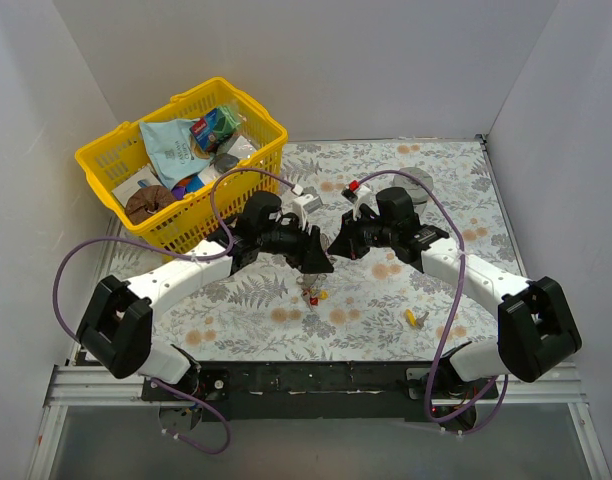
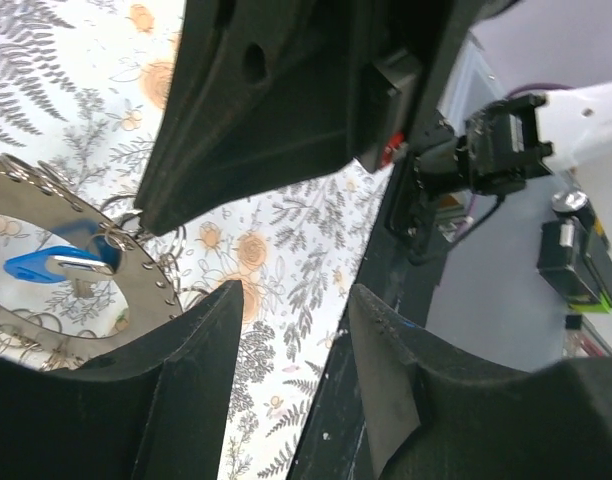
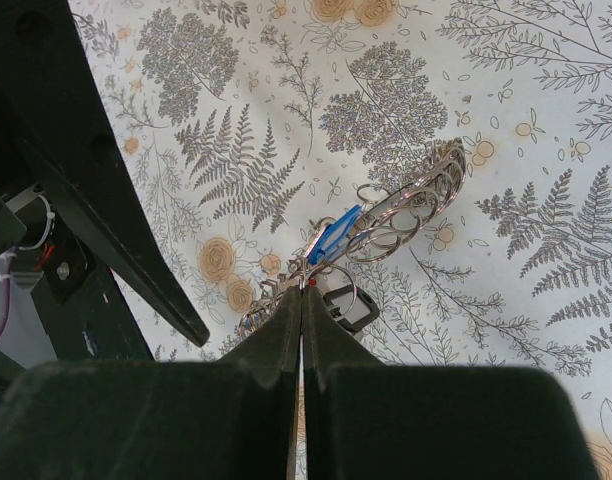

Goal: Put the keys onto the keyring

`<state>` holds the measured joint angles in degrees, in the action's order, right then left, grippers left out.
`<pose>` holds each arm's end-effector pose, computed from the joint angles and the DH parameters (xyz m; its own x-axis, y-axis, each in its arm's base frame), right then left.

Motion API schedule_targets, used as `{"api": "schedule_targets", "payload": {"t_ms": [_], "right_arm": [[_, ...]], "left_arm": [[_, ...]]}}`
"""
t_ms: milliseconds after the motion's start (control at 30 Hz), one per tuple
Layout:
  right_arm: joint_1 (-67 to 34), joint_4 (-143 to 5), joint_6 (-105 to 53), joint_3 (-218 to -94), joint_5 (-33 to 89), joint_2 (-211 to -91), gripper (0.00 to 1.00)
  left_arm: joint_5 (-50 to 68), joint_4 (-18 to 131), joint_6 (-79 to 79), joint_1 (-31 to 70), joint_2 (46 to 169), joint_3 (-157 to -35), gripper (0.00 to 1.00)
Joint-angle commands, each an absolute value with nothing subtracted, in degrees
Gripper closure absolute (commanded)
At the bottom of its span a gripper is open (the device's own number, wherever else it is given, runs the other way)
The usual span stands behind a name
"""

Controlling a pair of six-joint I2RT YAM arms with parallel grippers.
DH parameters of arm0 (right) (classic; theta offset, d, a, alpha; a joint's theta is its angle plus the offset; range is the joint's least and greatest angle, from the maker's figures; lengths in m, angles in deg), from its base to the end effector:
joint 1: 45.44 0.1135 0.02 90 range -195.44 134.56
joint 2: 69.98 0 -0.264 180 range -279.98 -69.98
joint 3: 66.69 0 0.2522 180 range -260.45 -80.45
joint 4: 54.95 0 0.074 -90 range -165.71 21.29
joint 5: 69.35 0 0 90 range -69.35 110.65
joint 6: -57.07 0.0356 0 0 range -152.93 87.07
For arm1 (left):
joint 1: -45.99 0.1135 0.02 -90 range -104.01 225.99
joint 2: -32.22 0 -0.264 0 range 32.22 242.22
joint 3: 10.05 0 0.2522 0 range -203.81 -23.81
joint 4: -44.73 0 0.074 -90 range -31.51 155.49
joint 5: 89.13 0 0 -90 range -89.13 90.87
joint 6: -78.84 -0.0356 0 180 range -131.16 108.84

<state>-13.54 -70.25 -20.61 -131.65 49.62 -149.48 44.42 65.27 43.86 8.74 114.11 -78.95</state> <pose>0.2517 0.1770 0.2574 -0.5875 -0.1458 -0.7960 -0.7100 0.5648 0.4205 0.2333 -0.2082 0.2630 -0.9861 0.0038 -0.1661 0.1533 0.4054 -0.9012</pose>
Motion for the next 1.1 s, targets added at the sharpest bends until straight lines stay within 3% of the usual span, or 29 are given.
{"api": "schedule_targets", "payload": {"t_ms": [0,400,700,833,1067], "right_arm": [[-13.4,-68.6,-20.1,-134.3,50.1,-149.4,0.99],[-13.4,-68.6,-20.1,-134.5,50.4,-149.7,0.99],[-13.4,-68.6,-20.2,-134.6,50.6,-150.0,0.99],[-13.4,-68.6,-20.3,-134.5,50.6,-149.9,0.99],[-13.4,-68.6,-20.4,-134.5,51.2,-150.0,0.99]], "left_arm": [[33.5,70.3,41.3,6.4,114.2,-82.7,0.53],[17.1,72.6,38.7,2.2,115.1,-82.6,0.5],[13.6,72.6,37.4,0.6,117.8,-83.1,0.51],[12.6,72.2,37.2,-0.1,118.4,-83.1,0.58],[11.8,71.8,37.8,-0.1,118.2,-82.7,0.81]]}}
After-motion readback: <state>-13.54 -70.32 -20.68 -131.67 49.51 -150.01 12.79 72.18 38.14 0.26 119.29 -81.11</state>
